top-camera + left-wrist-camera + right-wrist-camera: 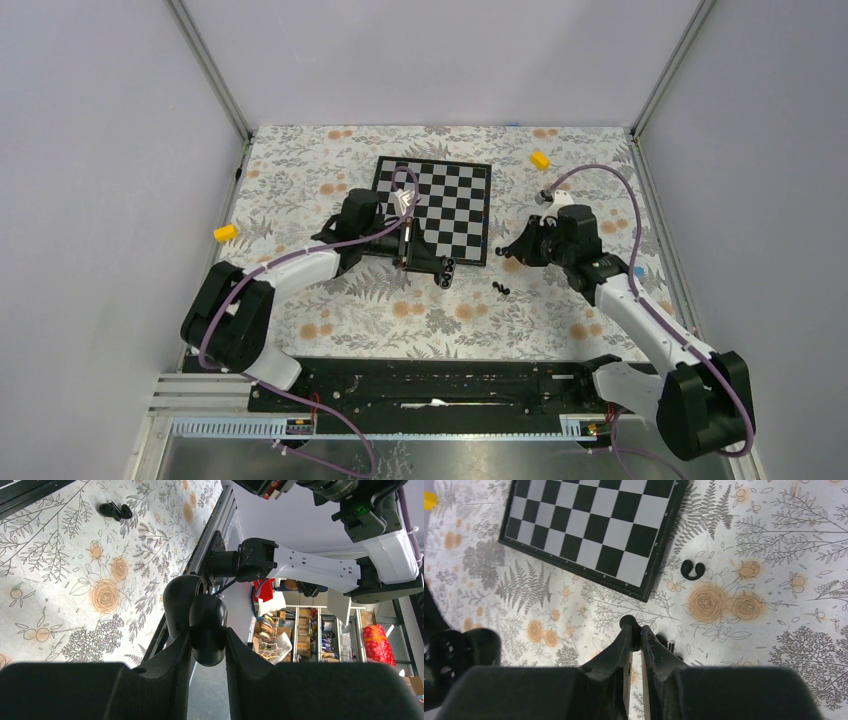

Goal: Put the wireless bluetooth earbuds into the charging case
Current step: Insert the right earbud into the right side groove of the charging case, then pick up the left earbud from the center of the board.

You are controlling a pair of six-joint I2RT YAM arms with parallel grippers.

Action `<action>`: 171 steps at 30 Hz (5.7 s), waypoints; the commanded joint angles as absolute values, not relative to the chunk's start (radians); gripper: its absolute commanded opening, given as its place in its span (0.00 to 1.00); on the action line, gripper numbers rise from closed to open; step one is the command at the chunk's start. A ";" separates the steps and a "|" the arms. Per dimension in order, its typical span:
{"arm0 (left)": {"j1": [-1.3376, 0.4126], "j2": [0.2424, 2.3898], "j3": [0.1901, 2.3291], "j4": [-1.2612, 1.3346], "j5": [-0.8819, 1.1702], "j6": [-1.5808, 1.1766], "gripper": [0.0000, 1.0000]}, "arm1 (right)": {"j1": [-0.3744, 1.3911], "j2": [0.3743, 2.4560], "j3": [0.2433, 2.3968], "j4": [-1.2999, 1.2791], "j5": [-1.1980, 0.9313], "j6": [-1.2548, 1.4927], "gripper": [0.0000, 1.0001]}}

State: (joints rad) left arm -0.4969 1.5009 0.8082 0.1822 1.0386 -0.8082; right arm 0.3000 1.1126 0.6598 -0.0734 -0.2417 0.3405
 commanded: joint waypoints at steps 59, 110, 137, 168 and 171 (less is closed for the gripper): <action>-0.617 1.633 0.716 0.886 0.766 -1.196 0.03 | 0.716 0.920 0.617 0.189 0.205 0.818 0.00; -0.617 1.642 0.745 0.851 0.763 -1.189 0.03 | 0.807 1.024 0.644 0.095 0.393 0.814 0.00; -0.617 1.645 0.738 0.842 0.772 -1.183 0.03 | 0.845 0.961 0.675 0.099 0.439 0.780 0.46; -0.489 1.400 0.691 0.301 0.776 -0.897 0.03 | 0.506 1.138 0.604 -0.174 0.090 0.542 0.51; -0.488 1.402 0.687 0.315 0.776 -0.904 0.03 | 0.494 1.230 0.655 -0.141 0.091 0.532 0.41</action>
